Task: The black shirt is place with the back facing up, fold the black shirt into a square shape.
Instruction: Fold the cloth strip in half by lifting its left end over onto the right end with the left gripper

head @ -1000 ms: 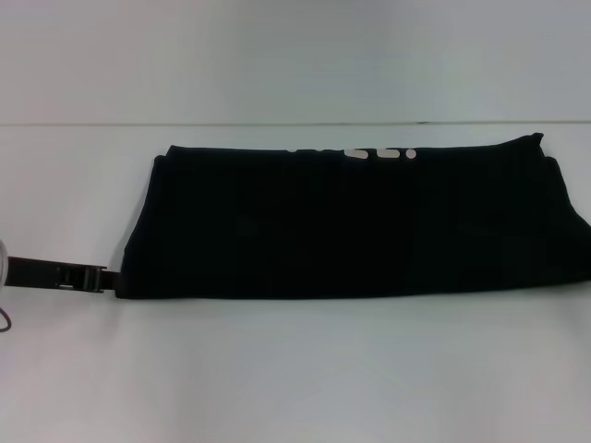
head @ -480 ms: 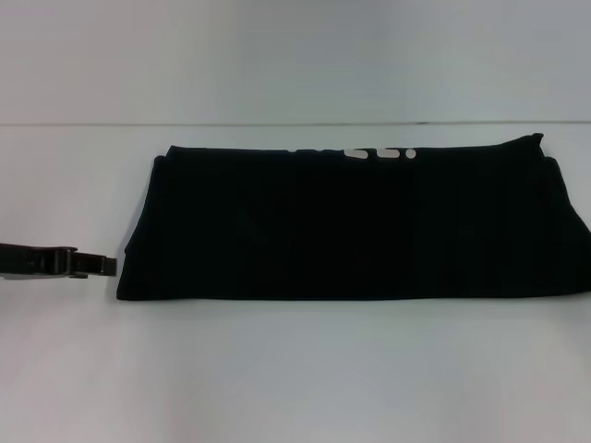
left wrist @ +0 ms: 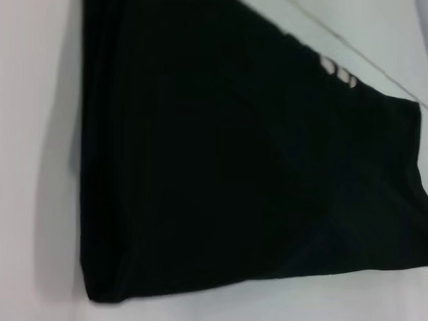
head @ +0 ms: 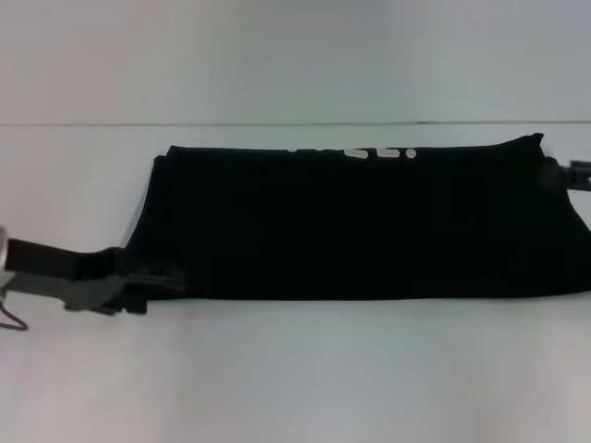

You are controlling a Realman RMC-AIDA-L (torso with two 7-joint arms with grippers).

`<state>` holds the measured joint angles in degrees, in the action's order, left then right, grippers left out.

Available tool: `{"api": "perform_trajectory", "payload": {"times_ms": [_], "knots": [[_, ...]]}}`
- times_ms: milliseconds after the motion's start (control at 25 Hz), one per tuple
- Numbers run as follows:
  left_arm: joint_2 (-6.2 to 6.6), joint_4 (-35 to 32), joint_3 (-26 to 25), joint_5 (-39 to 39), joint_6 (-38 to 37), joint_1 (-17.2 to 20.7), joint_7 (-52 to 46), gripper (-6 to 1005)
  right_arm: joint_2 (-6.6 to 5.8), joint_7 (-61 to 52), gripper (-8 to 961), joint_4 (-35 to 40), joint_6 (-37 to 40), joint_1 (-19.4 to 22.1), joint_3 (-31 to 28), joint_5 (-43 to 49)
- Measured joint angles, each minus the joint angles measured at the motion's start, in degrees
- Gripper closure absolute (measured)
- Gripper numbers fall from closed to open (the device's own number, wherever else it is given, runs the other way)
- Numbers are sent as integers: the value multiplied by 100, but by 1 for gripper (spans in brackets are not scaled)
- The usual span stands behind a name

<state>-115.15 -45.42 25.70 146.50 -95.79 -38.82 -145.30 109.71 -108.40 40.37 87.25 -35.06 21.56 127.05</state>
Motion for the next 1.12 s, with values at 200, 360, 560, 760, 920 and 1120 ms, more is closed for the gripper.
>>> {"api": "perform_trajectory", "payload": {"times_ms": [200, 360, 560, 760, 920, 1120], "knots": [[-42, 358, -3, 0, 313, 14, -686, 123, 43, 69, 41, 41, -115, -252, 176, -2], [-53, 600, -99, 1, 556, 24, -1135, 128, 69, 144, 34, 49, -254, -428, 287, -15], [-31, 763, -407, 1, 625, 0, -1530, 128, 90, 159, 36, 50, -325, -482, 293, -36], [0, 904, -719, 1, 651, -7, -1930, 128, 126, 167, 37, 50, -420, -520, 296, -60], [-8, 951, -740, 22, 843, 23, -2238, 128, 161, 168, 37, 41, -461, -579, 296, -60], [-33, 1042, -733, 39, 1088, 52, -2401, 128, 206, 170, 36, 42, -515, -651, 296, -60]]}}
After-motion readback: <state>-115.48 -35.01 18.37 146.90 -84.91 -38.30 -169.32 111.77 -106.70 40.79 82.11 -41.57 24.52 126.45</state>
